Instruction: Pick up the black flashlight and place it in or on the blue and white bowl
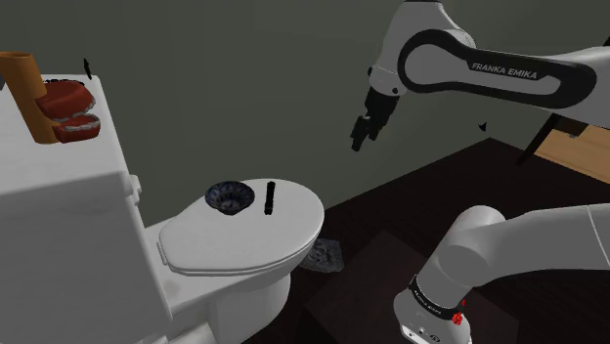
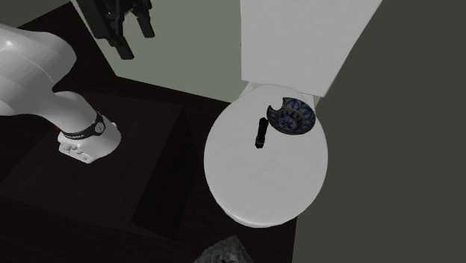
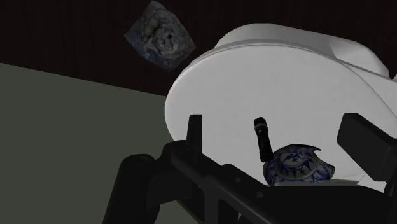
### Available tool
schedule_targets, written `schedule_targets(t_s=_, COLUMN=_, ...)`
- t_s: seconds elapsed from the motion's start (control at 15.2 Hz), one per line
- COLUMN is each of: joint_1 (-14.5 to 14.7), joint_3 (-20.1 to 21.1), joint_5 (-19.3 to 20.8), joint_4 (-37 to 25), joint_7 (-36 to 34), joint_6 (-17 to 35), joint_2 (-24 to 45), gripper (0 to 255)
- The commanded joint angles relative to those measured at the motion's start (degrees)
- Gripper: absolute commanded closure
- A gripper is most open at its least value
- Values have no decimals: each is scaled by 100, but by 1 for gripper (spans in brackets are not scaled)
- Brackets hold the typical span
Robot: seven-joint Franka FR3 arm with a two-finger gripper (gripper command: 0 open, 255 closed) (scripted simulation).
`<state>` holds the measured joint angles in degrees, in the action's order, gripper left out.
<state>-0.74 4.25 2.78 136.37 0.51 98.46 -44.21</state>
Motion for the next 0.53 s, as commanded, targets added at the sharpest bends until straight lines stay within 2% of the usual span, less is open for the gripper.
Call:
schedule_targets(t_s=0.0, joint_1=0, joint_3=0, joint_5=0, joint_4=0, joint_7=0, joint_6=0, joint_2=0, gripper=0)
schedule_targets(t_s=0.46, joint_1=-67, joint_3=310, joint_5=-144, joint_4=-25, joint_7=-622, joint_6=1082, joint_2=1284, gripper=0)
